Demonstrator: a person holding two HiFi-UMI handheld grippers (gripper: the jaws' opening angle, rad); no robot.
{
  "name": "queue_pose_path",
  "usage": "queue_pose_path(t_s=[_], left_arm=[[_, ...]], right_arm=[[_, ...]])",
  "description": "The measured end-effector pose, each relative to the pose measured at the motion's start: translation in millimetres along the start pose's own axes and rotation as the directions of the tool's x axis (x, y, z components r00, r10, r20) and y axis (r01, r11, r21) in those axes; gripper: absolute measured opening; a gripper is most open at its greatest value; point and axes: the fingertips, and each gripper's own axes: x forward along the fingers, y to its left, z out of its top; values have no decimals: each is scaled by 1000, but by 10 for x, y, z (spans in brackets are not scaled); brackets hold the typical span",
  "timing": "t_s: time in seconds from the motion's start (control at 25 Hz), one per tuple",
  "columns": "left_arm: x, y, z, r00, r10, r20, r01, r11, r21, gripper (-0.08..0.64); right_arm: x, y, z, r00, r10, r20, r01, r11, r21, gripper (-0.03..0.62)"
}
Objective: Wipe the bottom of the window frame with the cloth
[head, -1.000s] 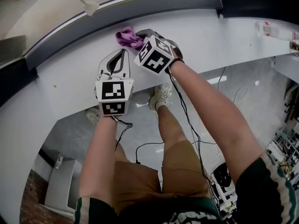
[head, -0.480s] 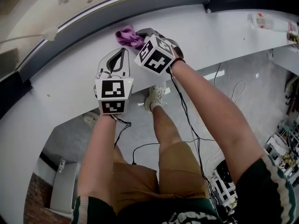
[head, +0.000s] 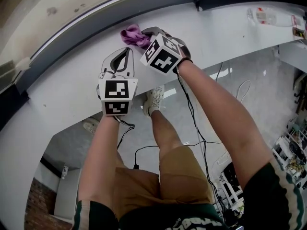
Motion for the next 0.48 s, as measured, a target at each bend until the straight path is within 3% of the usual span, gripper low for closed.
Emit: queue_pose_path(t_s=[0.48], left_arm=[[355, -496, 248, 999, -34, -6, 34, 999, 36, 3]], right_arm=[[-344, -486, -511, 999, -45, -15, 45, 999, 18, 169]])
